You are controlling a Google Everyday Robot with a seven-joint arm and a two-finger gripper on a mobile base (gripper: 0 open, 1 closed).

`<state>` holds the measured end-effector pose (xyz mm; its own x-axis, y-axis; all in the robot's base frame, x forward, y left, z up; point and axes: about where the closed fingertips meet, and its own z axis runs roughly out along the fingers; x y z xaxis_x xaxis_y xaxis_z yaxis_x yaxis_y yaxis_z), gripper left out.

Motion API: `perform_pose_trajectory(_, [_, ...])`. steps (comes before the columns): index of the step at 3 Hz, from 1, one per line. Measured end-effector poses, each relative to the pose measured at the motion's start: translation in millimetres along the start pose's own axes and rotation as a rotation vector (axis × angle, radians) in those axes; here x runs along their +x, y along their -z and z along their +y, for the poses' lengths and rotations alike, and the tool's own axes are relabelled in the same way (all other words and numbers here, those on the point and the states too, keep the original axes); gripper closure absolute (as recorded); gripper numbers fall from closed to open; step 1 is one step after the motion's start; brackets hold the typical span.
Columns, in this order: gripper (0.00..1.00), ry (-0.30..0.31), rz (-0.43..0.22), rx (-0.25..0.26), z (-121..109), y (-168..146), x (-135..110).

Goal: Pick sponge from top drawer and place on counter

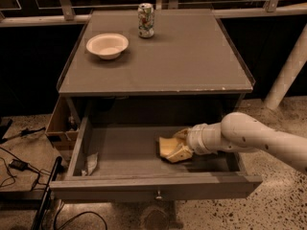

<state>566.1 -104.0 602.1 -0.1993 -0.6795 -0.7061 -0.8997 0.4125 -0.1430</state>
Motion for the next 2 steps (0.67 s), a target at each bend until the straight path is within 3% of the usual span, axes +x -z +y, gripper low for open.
perform_pose_trajectory(1, [1.0,0.011,-0.054,-0.018,0,26,-19])
perform_pose_trajectory(2, [1.0,0.053,-0.112,-0.014,-8,74,-53])
